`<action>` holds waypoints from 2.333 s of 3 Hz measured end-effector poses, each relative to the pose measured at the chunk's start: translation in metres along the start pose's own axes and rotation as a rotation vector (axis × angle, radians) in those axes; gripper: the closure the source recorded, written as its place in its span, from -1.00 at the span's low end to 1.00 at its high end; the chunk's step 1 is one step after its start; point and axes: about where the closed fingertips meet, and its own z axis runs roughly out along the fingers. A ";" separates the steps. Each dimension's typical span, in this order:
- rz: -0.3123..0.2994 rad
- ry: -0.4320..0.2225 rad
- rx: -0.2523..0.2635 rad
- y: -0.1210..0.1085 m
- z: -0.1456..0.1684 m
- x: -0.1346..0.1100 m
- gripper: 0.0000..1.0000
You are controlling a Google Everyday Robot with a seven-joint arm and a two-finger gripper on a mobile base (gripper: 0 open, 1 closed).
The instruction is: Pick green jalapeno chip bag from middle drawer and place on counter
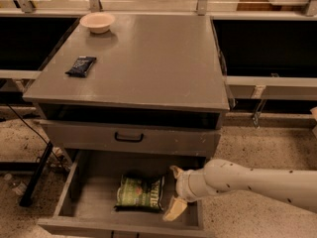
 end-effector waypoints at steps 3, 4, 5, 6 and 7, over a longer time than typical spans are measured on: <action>0.053 -0.077 -0.043 -0.009 0.063 -0.015 -1.00; 0.053 -0.058 -0.051 -0.006 0.071 -0.011 -1.00; 0.068 -0.001 -0.028 -0.011 0.094 -0.004 -1.00; 0.065 0.041 -0.038 -0.011 0.132 -0.006 -1.00; 0.080 0.046 -0.063 -0.011 0.151 -0.004 -1.00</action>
Offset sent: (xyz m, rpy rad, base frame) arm 0.0122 0.0272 -0.0365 0.0611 0.0668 0.0028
